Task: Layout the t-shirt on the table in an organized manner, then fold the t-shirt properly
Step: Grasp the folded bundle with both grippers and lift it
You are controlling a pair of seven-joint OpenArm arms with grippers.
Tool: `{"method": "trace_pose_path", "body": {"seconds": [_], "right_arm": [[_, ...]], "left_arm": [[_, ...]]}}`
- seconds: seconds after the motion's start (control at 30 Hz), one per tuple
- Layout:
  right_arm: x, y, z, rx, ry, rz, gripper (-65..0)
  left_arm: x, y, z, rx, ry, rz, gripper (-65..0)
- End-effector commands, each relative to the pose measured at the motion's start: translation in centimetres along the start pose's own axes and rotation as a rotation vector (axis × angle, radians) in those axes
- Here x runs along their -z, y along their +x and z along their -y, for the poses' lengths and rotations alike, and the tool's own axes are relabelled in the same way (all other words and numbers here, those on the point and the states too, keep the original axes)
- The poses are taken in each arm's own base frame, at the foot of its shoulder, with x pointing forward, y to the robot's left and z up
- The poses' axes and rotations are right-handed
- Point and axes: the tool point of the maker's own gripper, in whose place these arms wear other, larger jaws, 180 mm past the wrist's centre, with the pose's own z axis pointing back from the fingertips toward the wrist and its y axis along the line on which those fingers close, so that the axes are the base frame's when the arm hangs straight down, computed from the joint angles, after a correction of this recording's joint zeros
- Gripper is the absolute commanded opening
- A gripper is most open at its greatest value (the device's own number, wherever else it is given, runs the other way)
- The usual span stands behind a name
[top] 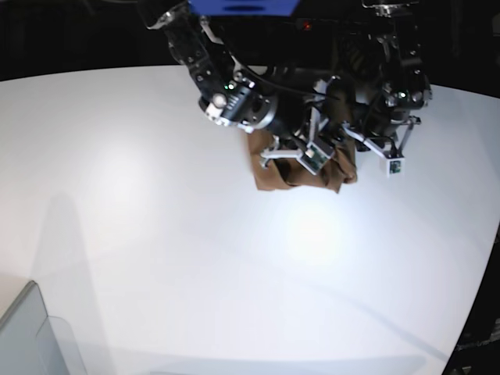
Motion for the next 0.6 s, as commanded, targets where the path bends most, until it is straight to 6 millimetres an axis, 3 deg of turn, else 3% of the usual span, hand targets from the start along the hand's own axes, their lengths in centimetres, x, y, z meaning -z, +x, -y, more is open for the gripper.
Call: {"method": "trace_pose_path", "body": {"seconds": [0.0,0.27,0.43,0.57], "right_arm": [[0.7,0.5,-0.8,0.0,0.032,0.004,-65.0],[2.7,-1.9,0.6,0.0,0.037,-0.09,-65.0],[3.0,-3.0,0.5,0.013,0.044,-0.118,-65.0],[3.0,-3.3,0.7,0.018,0.04,-0.124,-65.0]], "left_arm": [[-0.1,-2.2,0.2,-0.007,-0.004,-0.087,-65.0],[-2.7,-0.5,0.1,0.026,0.01,-0.012,-65.0],[-4.8,0.9,-0.2,0.067,0.023,0.045,-65.0],[-5.1,1.0,-0.3,0.075,0.029,0.049,-65.0]]}}
